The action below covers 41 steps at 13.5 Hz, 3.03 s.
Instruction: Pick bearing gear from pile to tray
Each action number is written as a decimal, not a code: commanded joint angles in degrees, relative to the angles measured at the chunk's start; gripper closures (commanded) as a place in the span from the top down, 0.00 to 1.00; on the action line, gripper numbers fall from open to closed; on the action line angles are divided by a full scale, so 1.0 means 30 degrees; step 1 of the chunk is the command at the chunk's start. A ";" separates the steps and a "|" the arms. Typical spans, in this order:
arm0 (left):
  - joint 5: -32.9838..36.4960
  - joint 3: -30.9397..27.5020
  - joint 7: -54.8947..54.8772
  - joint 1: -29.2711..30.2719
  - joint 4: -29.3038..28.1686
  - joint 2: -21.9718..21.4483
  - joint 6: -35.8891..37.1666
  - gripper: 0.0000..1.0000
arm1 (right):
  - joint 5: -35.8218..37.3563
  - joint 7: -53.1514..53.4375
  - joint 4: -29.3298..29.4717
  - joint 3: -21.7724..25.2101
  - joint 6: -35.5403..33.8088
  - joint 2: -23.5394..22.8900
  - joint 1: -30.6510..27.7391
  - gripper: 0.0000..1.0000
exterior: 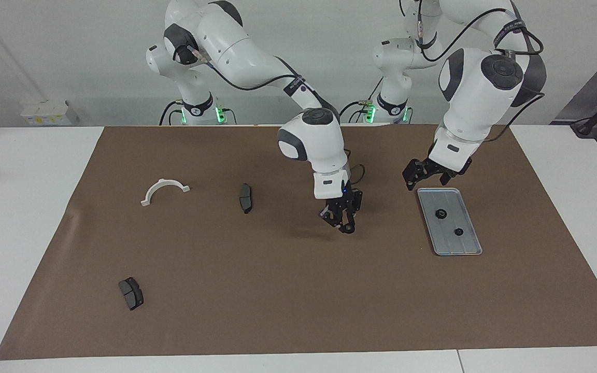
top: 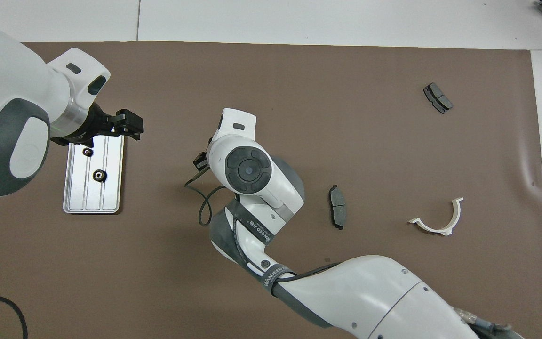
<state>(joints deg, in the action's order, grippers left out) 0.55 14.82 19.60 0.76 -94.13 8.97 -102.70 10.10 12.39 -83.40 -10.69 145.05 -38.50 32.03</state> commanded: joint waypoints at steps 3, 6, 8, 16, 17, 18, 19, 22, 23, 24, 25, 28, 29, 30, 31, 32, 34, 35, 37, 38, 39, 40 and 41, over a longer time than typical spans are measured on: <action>-0.0243 -0.0018 -0.0119 0.0155 -0.0265 -0.0090 -0.0484 1.00 | -0.0056 0.0641 -0.1322 -0.0039 0.0431 0.0088 0.0837 0.26; -0.0243 -0.0018 -0.0090 0.0155 -0.0410 -0.0148 -0.0718 1.00 | 0.0002 0.0617 -0.1060 -0.0098 -0.0678 0.0175 0.0606 0.38; -0.0243 -0.0018 -0.0060 0.0155 -0.0528 -0.0178 -0.0924 1.00 | 0.0061 0.0354 -0.0826 -0.0098 -0.1034 0.0205 0.0370 0.39; -0.0243 0.0011 0.0994 -0.0430 -0.2959 -0.0179 -0.5139 1.00 | -0.1307 -0.0670 -0.0824 -0.0769 -0.4917 0.2511 -0.3046 0.41; -0.0243 0.0011 0.0995 -0.0518 -0.3221 -0.0120 -0.5433 1.00 | -0.2070 -0.2037 -0.0824 -0.1033 -0.6497 0.3389 -0.4160 0.41; -0.0272 0.0011 0.1024 -0.0867 -0.3862 -0.0149 -0.6132 1.00 | -0.3151 -0.3646 -0.0824 -0.1122 -0.8166 0.4297 -0.5448 0.41; -0.0243 -0.0018 0.1488 -0.1189 -0.4536 -0.0149 -0.6980 1.00 | -0.4119 -0.4938 -0.0824 -0.1094 -0.9488 0.5177 -0.6447 0.41; -0.0155 -0.0018 0.3743 -0.2303 -0.4892 0.0991 -0.8303 1.00 | -0.4597 -0.6006 -0.0824 -0.1094 -1.2483 0.7113 -0.9203 0.41; -0.0155 -0.0018 0.4068 -0.2770 -0.5358 0.1052 -0.8771 1.00 | -0.4597 -0.6006 -0.0824 -0.1094 -1.3418 0.7815 -1.0110 0.41; -0.0155 -0.0018 0.4564 -0.3035 -0.5914 0.1197 -0.9646 1.00 | -0.4597 -0.6035 -0.0824 -0.1094 -1.4211 0.8576 -1.1076 0.41; -0.0097 -0.0018 0.5178 -0.3299 -0.6209 0.1489 -1.0235 1.00 | -0.4597 -0.6035 -0.0824 -0.1094 -1.5031 0.9222 -1.2043 0.41; 0.0776 -0.0077 0.7022 -0.4412 -0.6329 0.2574 -1.0416 1.00 | -0.4598 -0.5888 -0.0853 -0.1035 -1.6877 1.0164 -1.3659 0.42; 0.1450 -0.0077 0.7726 -0.4444 -0.6562 0.2605 -1.0446 1.00 | -0.4597 -0.5889 -0.0882 -0.1035 -1.7436 1.0311 -1.3780 0.42; 0.1892 -0.0077 0.8284 -0.4618 -0.6796 0.2605 -1.0823 1.00 | -0.4597 -0.5801 -0.0883 -0.1006 -1.8108 1.0399 -1.3781 0.42; 0.1954 -0.0077 0.8638 -0.4707 -0.7175 0.2605 -1.1349 1.00 | -0.4597 -0.5569 -0.0970 -0.0977 -1.8840 1.0719 -1.3781 0.45; 0.1984 -0.0077 0.8728 -0.4795 -0.7411 0.2605 -1.1673 1.00 | -0.4568 -0.5682 -0.1029 -0.0948 -1.9514 1.0984 -1.3955 0.49; 0.2216 -0.0135 0.8758 -0.4825 -0.7414 0.2750 -1.2055 1.00 | -0.4568 -0.6120 -0.1029 -0.0947 -2.0076 1.1190 -1.4512 1.00; 0.2537 -0.0135 0.8903 -0.4796 -0.7472 0.2751 -1.2115 1.00 | -0.4539 -0.6181 -0.1087 -0.0918 -2.0107 1.1220 -1.4629 1.00; 0.2657 -0.0135 0.9372 -0.4883 -0.7531 0.3013 -1.2378 1.00 | -0.4539 -0.6182 -0.1088 -0.0947 -2.0078 1.1279 -1.5040 1.00; 0.2658 -0.0135 0.9548 -0.5058 -0.7647 0.3102 -1.2554 1.00 | -0.4539 -0.6036 -0.1088 -0.0947 -2.0020 1.1395 -1.5099 1.00; 0.2658 -0.0135 0.9578 -0.5059 -0.7764 0.3132 -1.2555 1.00 | -0.4539 -0.5948 -0.1117 -0.0802 -2.0048 1.1483 -1.4925 1.00; 0.2658 -0.0135 0.9608 -0.5089 -0.7794 0.3132 -1.2700 0.94 | -0.4539 -0.5918 -0.1146 0.0098 -2.0020 1.1513 -1.4459 1.00; 0.2658 -0.0135 0.9695 -0.5089 -0.7794 0.3161 -1.2963 0.89 | -0.4539 -0.5918 -0.1146 0.1528 -1.9961 1.1572 -1.3092 1.00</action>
<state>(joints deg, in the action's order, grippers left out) 6.86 15.39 46.66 -13.36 -116.45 18.57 -139.26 -2.41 -4.90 -84.91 -11.06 84.88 -5.68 -10.97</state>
